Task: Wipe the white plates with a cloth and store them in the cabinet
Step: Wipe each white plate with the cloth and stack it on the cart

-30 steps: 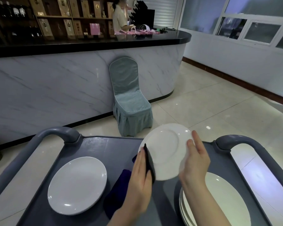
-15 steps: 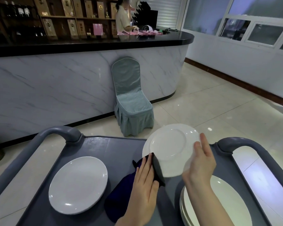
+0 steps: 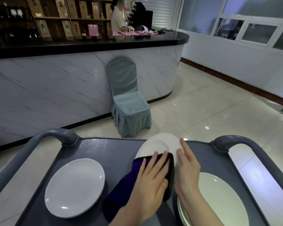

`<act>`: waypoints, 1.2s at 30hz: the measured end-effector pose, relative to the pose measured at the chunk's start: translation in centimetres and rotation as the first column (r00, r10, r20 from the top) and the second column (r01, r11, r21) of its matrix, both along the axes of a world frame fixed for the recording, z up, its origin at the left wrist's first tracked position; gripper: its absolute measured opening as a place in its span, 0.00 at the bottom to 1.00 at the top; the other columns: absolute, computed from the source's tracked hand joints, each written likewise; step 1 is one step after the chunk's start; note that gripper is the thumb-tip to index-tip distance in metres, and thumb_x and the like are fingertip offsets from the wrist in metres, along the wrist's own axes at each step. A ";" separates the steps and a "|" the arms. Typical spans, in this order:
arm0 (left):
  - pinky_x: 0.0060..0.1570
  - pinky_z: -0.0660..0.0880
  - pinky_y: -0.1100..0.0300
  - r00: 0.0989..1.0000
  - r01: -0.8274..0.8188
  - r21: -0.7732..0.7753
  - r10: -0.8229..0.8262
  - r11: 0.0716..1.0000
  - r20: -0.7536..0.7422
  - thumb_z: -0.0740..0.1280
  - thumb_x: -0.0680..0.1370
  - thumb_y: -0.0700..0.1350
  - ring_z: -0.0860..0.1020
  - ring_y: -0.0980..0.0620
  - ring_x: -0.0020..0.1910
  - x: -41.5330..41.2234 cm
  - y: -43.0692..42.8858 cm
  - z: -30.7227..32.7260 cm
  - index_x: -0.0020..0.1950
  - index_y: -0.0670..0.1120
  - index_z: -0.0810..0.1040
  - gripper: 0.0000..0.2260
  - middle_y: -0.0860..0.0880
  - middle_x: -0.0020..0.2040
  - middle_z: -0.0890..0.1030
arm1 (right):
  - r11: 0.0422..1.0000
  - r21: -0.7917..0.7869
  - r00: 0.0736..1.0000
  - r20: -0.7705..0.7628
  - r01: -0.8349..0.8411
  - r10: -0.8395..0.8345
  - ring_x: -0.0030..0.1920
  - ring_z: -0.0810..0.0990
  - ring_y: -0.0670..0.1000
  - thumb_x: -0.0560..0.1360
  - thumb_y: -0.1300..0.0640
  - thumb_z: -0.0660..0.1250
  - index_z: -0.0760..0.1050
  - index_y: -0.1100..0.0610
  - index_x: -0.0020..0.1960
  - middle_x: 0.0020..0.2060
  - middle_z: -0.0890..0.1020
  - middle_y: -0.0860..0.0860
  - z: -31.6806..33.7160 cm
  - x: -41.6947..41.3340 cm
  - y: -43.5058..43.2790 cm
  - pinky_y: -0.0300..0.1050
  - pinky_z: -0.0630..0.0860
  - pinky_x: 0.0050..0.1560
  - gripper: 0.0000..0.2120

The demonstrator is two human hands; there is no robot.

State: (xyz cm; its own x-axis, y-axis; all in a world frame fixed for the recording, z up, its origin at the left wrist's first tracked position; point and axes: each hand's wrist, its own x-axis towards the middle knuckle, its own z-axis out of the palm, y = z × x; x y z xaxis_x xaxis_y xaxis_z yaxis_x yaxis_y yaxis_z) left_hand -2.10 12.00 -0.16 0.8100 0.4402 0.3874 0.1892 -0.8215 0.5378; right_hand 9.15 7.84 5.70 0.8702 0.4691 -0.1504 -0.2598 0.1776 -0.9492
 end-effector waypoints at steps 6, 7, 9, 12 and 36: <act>0.77 0.38 0.54 0.999 -0.015 -0.106 0.010 0.994 -0.048 0.48 0.80 0.48 0.40 0.59 0.78 1.0 -1.5 0.6 0.78 0.57 0.45 0.27 0.64 0.79 0.41 | 0.997 -0.041 0.996 0.055 -0.066 0.068 0.60 0.79 0.39 0.82 0.61 0.62 0.80 0.38 0.58 0.60 0.81 0.39 0.4 0.2 -0.4 0.41 0.74 0.62 0.19; 0.76 0.35 0.58 0.999 -0.024 -0.144 0.019 0.989 -0.033 0.46 0.80 0.49 0.38 0.60 0.78 1.6 -1.1 1.3 0.78 0.57 0.44 0.26 0.65 0.78 0.40 | 0.995 -0.047 0.995 0.049 -0.089 0.091 0.60 0.79 0.40 0.82 0.61 0.62 0.80 0.39 0.59 0.59 0.82 0.40 0.2 0.1 -0.5 0.42 0.74 0.63 0.18; 0.75 0.34 0.62 0.999 -0.053 -0.181 0.052 0.982 -0.010 0.44 0.81 0.49 0.38 0.62 0.77 2.4 -0.2 2.1 0.78 0.58 0.42 0.24 0.66 0.78 0.40 | 0.991 -0.039 0.991 0.023 -0.130 0.131 0.60 0.81 0.42 0.82 0.60 0.62 0.80 0.41 0.60 0.58 0.83 0.42 0.0 0.0 -0.6 0.44 0.74 0.63 0.17; 0.73 0.35 0.67 0.998 -0.063 -0.244 0.067 0.968 0.011 0.46 0.84 0.48 0.39 0.66 0.76 2.8 1.2 1.4 0.76 0.61 0.40 0.23 0.68 0.77 0.40 | 0.993 0.003 0.993 0.010 -0.117 0.117 0.59 0.81 0.41 0.81 0.63 0.62 0.80 0.43 0.59 0.59 0.83 0.43 0.5 0.1 -0.3 0.40 0.75 0.59 0.17; 0.75 0.38 0.64 0.999 -0.049 -0.308 0.048 0.950 -0.009 0.52 0.84 0.45 0.42 0.69 0.75 0.4 0.3 -0.1 0.74 0.62 0.40 0.26 0.70 0.75 0.43 | 0.999 -0.016 0.997 0.059 -0.043 0.044 0.55 0.80 0.34 0.81 0.62 0.63 0.81 0.39 0.55 0.54 0.83 0.34 0.9 0.3 0.0 0.37 0.73 0.57 0.18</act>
